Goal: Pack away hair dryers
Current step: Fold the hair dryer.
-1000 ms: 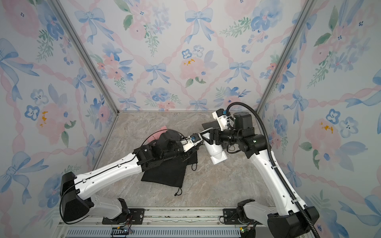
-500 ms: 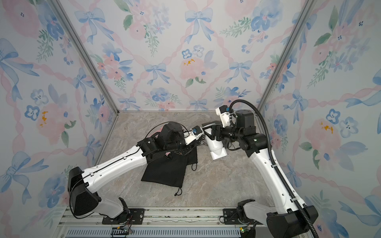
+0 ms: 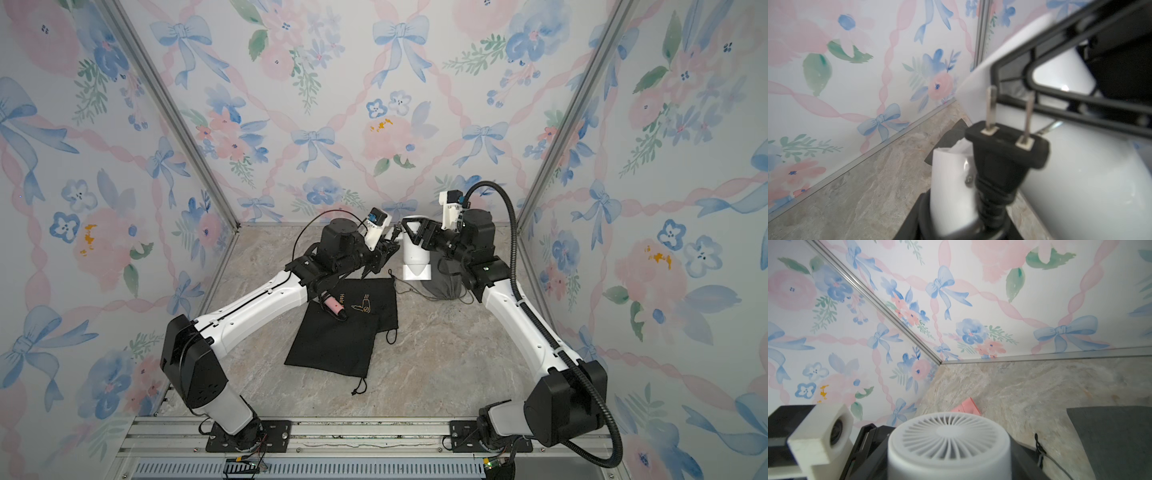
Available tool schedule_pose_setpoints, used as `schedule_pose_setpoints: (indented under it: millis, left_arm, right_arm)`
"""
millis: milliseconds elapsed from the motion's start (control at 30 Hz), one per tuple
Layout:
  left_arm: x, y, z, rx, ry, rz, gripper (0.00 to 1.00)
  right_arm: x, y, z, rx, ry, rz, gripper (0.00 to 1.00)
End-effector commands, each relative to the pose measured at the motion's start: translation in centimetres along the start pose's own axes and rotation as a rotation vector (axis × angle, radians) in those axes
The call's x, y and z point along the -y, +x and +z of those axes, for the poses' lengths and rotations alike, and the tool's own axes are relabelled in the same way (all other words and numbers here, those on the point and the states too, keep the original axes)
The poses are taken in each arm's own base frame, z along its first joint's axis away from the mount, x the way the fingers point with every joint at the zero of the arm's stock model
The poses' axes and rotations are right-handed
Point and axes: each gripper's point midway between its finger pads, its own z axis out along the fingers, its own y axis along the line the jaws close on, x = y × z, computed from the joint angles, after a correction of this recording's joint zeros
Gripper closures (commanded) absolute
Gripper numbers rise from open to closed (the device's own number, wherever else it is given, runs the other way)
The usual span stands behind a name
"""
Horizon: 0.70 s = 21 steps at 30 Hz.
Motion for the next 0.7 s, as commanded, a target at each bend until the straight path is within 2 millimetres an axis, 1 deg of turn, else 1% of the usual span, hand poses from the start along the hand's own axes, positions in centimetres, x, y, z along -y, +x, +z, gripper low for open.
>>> schedule_pose_setpoints:
  millis: [0, 33, 133, 333, 467, 533, 600, 633, 667]
  left_arm:
    - [1.5, -7.1, -0.6, 0.254, 0.072, -0.173, 0.89]
    - [1.5, -7.5, -0.5, 0.272, 0.074, -0.193, 0.88]
    - [1.4, -8.3, -0.2, 0.311, 0.088, -0.245, 0.89]
    - [1.7, -9.6, -0.5, 0.370, 0.121, -0.295, 0.88]
    - [1.8, -9.8, -0.8, 0.376, 0.121, -0.278, 0.84]
    - [1.8, -9.9, -1.3, 0.378, 0.118, -0.261, 0.80]
    - [1.7, -9.7, -1.6, 0.372, 0.117, -0.244, 0.74]
    - [1.8, -9.7, -1.8, 0.367, 0.120, -0.230, 0.67]
    - [1.8, -9.5, -2.0, 0.361, 0.118, -0.216, 0.59]
  right_arm:
    - [-4.2, -2.2, 2.3, 0.163, -0.174, 0.076, 0.69]
    - [-3.6, -2.1, 3.4, 0.182, -0.171, 0.090, 0.69]
    - [-4.0, -3.0, 5.0, 0.268, -0.213, 0.108, 0.68]
    - [-4.7, -4.7, 6.9, 0.369, -0.302, 0.147, 0.67]
    - [-4.7, -5.0, 7.5, 0.355, -0.287, 0.132, 0.67]
    - [-4.7, -5.0, 7.3, 0.346, -0.283, 0.122, 0.67]
    - [-4.5, -4.8, 7.0, 0.330, -0.277, 0.112, 0.67]
    - [-4.4, -4.9, 6.7, 0.331, -0.271, 0.110, 0.67]
    - [-4.2, -4.8, 6.5, 0.330, -0.268, 0.110, 0.67]
